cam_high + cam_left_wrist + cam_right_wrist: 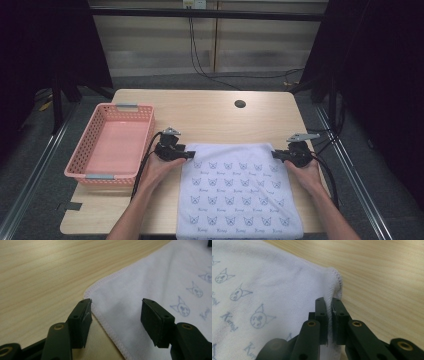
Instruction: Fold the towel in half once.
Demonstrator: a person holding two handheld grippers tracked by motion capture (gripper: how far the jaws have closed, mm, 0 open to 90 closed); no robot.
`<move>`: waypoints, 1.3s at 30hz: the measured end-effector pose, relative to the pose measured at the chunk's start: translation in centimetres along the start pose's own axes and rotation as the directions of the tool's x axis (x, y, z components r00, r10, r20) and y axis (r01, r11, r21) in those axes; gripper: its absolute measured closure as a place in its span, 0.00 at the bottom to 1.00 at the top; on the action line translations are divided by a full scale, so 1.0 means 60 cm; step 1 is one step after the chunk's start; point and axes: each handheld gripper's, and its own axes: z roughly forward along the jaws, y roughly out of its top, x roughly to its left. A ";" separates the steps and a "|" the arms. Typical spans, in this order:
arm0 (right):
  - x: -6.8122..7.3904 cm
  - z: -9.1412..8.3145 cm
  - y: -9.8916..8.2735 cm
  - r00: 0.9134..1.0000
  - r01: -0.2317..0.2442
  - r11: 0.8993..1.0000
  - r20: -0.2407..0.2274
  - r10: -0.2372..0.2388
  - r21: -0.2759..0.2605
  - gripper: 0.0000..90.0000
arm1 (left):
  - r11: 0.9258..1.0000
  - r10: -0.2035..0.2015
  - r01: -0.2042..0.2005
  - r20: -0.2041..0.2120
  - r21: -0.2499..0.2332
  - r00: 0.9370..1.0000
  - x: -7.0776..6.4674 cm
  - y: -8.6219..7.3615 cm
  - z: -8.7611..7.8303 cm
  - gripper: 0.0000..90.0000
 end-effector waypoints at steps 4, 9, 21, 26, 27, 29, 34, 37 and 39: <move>0.000 -0.001 0.001 1.000 -0.002 1.000 -0.008 0.002 -0.010 0.94 | 0.999 0.036 -0.036 0.030 0.011 0.999 -0.008 0.004 0.009 0.50; -0.002 -0.009 0.004 0.999 -0.025 0.999 -0.025 0.024 -0.038 0.95 | 0.998 0.062 -0.062 0.057 0.012 0.996 -0.022 0.001 0.013 0.91; -0.013 -0.080 0.043 0.996 -0.072 0.976 -0.073 0.059 -0.203 0.96 | 0.983 0.092 -0.074 0.103 -0.169 0.990 -0.038 0.065 -0.082 0.96; -0.019 -0.109 0.084 0.996 -0.072 0.959 -0.078 0.053 -0.273 0.96 | 0.968 0.102 -0.078 0.092 -0.237 0.990 -0.038 0.104 -0.112 0.96; -0.020 -0.114 0.095 0.996 -0.068 0.956 -0.074 0.049 -0.284 0.96 | 0.966 0.100 -0.075 0.092 -0.246 0.991 -0.036 0.111 -0.115 0.96; -0.023 -0.123 0.114 0.997 -0.060 0.950 -0.070 0.040 -0.307 0.96 | 0.963 0.093 -0.068 0.084 -0.262 0.992 -0.032 0.124 -0.122 0.96; -0.033 -0.140 0.157 0.998 -0.056 0.937 -0.058 0.038 -0.345 0.96 | 0.952 0.085 -0.060 0.073 -0.300 0.994 -0.021 0.150 -0.141 0.96; -0.039 -0.144 0.182 0.998 -0.045 0.938 -0.048 0.030 -0.343 0.96 | 0.947 0.083 -0.060 0.062 -0.315 0.995 -0.014 0.169 -0.151 0.96; -0.041 -0.147 0.201 0.999 -0.034 0.942 -0.036 0.024 -0.333 0.96 | 0.943 0.082 -0.060 0.053 -0.328 0.995 -0.013 0.184 -0.157 0.96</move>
